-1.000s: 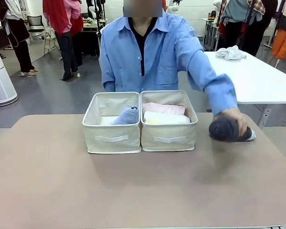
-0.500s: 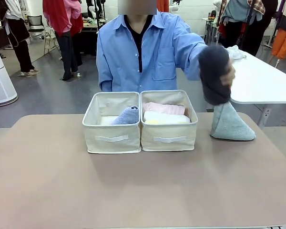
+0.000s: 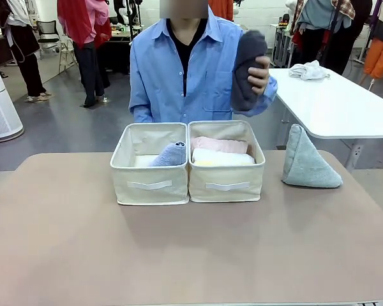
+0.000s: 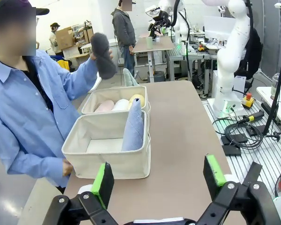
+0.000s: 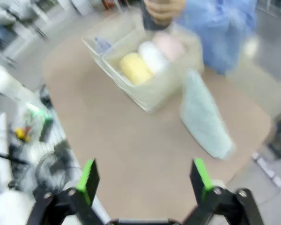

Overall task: Sort the towels based on their folding style.
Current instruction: Pick up another triangle-folded towel from the table and place it in the left Fabric basket.

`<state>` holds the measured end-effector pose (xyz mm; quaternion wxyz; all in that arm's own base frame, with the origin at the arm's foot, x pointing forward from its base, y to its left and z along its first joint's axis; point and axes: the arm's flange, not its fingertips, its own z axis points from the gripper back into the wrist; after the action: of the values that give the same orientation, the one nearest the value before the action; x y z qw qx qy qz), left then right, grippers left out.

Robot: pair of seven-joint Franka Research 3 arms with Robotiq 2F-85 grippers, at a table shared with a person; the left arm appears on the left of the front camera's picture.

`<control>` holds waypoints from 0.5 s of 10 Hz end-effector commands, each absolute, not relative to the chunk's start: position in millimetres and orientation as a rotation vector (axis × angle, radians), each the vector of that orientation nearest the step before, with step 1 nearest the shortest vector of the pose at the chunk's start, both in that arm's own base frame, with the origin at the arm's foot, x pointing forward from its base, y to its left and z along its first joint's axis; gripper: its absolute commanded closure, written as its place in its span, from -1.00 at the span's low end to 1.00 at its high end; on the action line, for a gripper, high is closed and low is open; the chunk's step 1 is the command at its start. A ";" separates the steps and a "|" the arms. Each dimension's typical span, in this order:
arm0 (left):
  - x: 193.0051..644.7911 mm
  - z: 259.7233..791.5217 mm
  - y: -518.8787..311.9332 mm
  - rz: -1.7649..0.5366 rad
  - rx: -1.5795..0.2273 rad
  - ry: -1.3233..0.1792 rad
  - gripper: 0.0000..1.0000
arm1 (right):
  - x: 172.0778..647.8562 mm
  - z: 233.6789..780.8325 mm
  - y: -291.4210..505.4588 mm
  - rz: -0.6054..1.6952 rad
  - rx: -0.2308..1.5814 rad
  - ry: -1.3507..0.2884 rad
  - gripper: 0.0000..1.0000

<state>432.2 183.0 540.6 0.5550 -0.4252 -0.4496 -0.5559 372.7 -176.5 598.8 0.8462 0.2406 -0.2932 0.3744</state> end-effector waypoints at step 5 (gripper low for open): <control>430.2 542.0 183.9 -1.309 -1.007 -1.065 -1.00 | 427.4 572.3 -73.1 0.967 -0.351 -0.051 -1.00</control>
<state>432.1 183.3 540.0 0.5554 -0.4254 -0.4496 -0.5554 428.7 -74.2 588.3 0.8836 -0.1129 -0.0971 0.4440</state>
